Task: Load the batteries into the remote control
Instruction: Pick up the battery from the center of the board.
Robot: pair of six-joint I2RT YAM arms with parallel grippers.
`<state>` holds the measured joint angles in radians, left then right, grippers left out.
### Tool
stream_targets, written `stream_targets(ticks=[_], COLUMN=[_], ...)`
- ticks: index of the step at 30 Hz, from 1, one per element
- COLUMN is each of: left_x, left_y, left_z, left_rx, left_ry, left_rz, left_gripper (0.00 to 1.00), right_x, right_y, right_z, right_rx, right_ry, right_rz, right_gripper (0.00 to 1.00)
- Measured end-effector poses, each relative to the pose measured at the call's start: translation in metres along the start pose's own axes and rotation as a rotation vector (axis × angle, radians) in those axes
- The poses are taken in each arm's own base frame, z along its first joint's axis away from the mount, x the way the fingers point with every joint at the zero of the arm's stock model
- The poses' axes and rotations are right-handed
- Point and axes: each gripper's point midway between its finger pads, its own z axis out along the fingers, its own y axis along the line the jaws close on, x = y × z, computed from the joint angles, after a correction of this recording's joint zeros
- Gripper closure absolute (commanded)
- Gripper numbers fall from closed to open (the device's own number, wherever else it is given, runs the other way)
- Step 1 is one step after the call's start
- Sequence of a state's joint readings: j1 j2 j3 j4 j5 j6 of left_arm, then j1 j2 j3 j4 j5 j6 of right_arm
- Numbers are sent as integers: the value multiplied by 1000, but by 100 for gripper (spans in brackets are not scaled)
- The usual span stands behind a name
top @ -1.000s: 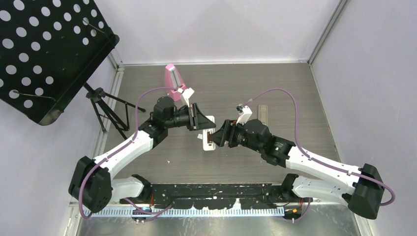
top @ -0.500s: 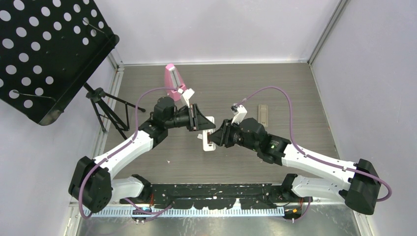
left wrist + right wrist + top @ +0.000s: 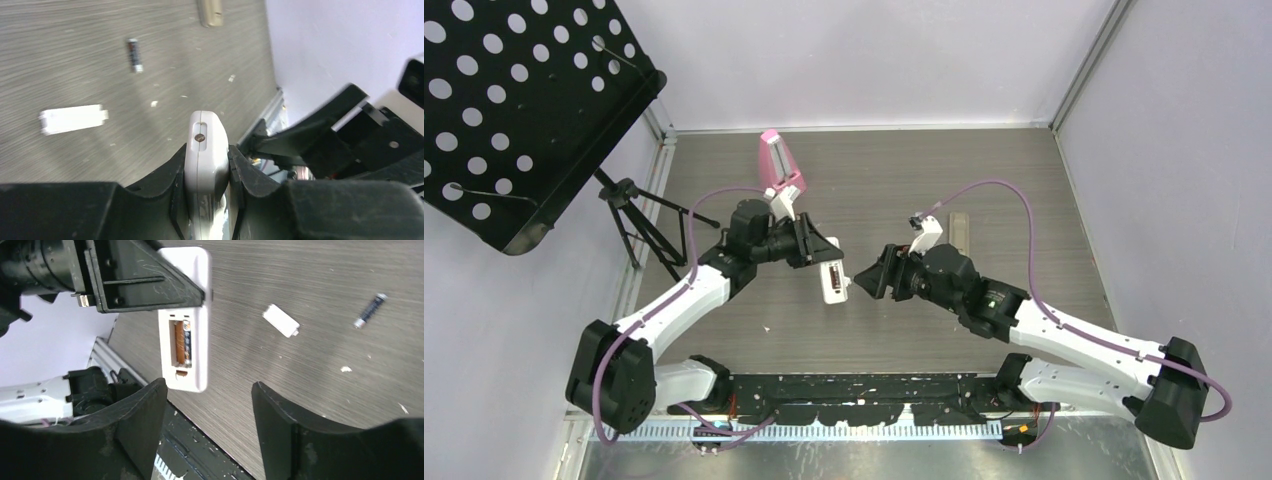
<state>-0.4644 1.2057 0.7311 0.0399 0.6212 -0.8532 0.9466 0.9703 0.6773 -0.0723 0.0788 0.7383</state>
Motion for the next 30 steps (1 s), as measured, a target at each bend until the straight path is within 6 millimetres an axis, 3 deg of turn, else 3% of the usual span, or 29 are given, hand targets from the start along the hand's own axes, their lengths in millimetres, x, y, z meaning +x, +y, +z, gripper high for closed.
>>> stream_targets(ticks=[2, 7, 13, 18, 23, 30], left_x=[-3, 1, -6, -5, -2, 0], left_y=[20, 68, 63, 66, 72, 77], left_z=[-2, -13, -33, -38, -40, -39], left_rx=[-59, -228, -275, -301, -323, -337], left_ry=[-28, -70, -141, -148, -137, -126], left_rz=[-31, -98, -32, -13, -7, -1], left_gripper=[100, 100, 100, 100, 100, 100], right_x=[0, 14, 10, 9, 24, 31], right_y=[-8, -60, -120, -154, -174, -183], right_z=[0, 11, 41, 79, 108, 108], right_rx=[45, 344, 676, 827, 895, 959], right_ry=[-4, 51, 117, 178, 244, 281], right_rz=[17, 24, 17, 4, -18, -25], right_gripper=[43, 43, 44, 48, 53, 69])
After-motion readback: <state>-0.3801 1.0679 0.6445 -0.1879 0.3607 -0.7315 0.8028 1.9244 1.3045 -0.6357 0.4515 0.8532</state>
